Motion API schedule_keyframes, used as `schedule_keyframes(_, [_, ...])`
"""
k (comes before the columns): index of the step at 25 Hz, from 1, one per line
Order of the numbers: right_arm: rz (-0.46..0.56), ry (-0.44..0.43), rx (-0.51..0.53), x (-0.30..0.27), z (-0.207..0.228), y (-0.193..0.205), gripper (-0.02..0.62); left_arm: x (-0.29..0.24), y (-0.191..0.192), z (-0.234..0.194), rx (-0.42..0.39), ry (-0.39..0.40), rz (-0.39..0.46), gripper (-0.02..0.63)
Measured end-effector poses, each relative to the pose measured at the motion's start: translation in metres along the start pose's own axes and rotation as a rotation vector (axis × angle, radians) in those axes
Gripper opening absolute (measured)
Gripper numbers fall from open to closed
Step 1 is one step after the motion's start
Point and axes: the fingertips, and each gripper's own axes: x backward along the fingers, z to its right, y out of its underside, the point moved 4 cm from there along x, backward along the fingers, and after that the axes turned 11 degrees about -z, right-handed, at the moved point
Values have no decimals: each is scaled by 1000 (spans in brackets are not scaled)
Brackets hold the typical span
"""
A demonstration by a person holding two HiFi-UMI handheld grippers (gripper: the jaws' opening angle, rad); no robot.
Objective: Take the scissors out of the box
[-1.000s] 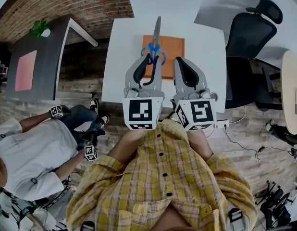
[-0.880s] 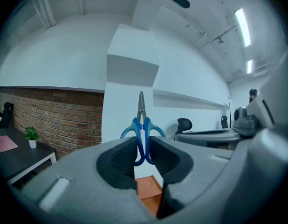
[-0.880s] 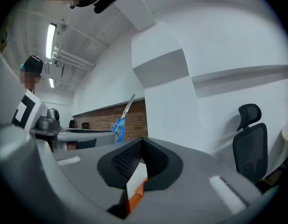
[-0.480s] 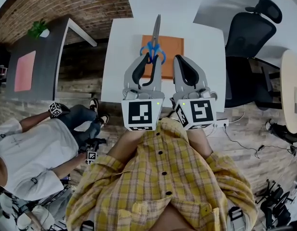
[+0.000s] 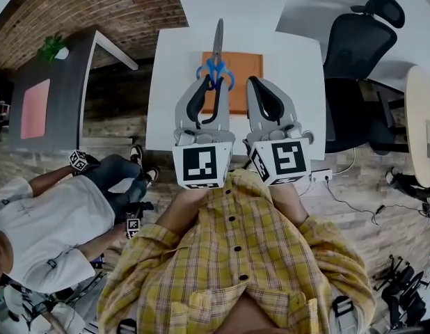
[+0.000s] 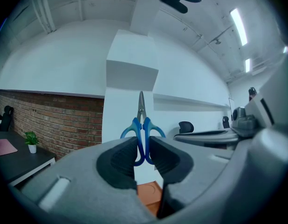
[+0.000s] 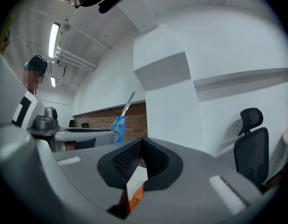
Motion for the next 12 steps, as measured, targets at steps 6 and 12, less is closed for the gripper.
schedule_keyframes(6, [3,3,3,-1,1,1,5,-1,1,-2,6,-7,3,84])
schedule_keyframes(12, [8,-4,12,0,-1,0,5,1,1,0,1,-9,12,84])
